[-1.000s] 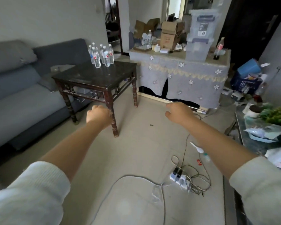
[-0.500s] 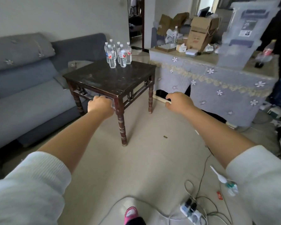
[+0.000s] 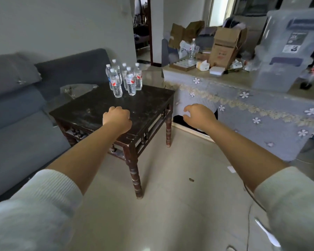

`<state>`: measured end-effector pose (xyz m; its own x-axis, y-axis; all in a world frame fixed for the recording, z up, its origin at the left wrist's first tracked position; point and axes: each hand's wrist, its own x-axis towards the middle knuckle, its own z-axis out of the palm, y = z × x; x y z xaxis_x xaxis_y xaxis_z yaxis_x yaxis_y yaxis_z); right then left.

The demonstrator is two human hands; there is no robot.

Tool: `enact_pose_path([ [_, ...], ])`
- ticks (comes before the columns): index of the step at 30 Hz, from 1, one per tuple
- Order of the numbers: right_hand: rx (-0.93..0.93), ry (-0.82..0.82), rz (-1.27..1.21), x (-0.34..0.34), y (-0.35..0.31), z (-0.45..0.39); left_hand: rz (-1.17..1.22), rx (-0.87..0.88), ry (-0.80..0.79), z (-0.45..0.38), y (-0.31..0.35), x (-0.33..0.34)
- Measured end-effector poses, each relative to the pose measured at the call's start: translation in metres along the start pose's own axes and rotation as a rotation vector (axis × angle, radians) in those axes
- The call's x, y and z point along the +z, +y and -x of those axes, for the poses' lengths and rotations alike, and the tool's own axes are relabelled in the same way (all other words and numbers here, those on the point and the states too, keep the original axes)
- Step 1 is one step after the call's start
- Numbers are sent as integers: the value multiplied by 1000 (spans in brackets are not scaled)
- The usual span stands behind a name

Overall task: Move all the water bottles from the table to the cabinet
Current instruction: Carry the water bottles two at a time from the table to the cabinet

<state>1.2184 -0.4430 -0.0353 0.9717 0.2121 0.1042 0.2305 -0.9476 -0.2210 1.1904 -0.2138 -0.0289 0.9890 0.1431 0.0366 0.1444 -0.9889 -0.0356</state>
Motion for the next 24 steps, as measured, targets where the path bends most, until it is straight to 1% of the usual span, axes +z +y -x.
enact_pose_path([
  [4,-19,0,21,2,12,-65,12,-2,-1,-61,0,5],
  [15,-181,-17,35,-4,67,-309,74,-150,35,-271,31,7],
  [18,-204,-8,15,-3,78,-364,67,-176,40,-312,34,8],
  [21,-224,-58,12,6,80,-415,64,-220,24,-353,31,10],
  [24,-246,-72,0,15,73,-459,77,-255,30,-391,22,16],
])
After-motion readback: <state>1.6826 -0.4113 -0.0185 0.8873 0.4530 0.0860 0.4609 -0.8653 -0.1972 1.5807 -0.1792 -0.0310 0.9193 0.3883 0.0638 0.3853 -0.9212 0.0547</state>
